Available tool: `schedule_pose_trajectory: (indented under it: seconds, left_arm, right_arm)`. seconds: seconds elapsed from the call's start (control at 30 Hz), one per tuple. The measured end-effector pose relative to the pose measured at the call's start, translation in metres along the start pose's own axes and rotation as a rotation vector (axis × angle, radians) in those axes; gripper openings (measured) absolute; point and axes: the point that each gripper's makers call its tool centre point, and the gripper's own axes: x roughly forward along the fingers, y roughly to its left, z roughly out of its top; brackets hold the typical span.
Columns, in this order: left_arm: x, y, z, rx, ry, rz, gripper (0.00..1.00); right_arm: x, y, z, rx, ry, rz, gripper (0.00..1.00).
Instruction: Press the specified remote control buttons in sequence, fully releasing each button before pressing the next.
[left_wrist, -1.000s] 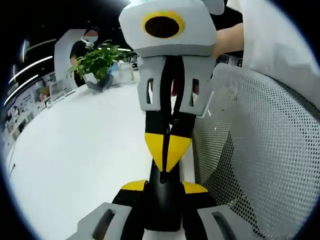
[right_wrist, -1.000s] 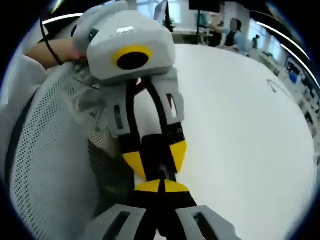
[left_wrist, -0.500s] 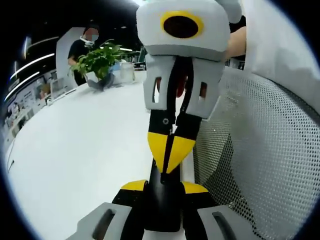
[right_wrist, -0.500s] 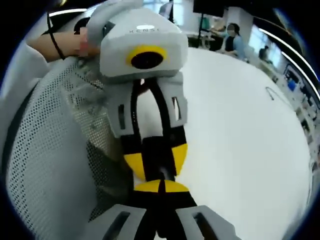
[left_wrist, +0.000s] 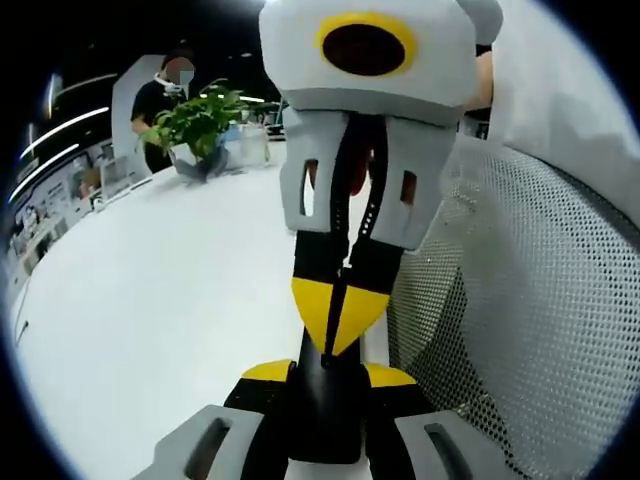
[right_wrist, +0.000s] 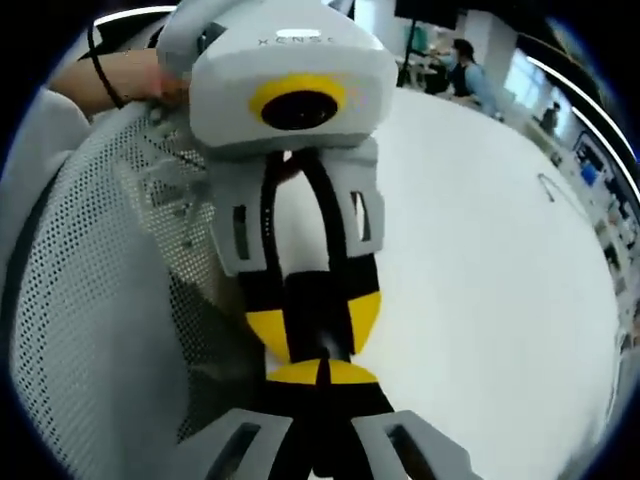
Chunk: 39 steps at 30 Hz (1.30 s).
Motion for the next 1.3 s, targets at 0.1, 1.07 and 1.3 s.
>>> schedule_pose_trajectory:
  seconds: [0.1, 1.07, 1.3]
  left_arm:
    - [0.0, 0.0, 0.0, 0.003, 0.001, 0.001, 0.25]
    - [0.0, -0.001, 0.0, 0.008, 0.002, 0.001, 0.25]
    - [0.0, -0.001, 0.001, 0.025, 0.012, 0.004, 0.25]
  right_arm:
    - [0.001, 0.002, 0.0, -0.023, -0.007, -0.021, 0.0]
    - [0.004, 0.001, 0.009, -0.03, -0.071, -0.034, 0.0]
    - [0.004, 0.0, 0.009, -0.07, -0.105, -0.105, 0.0]
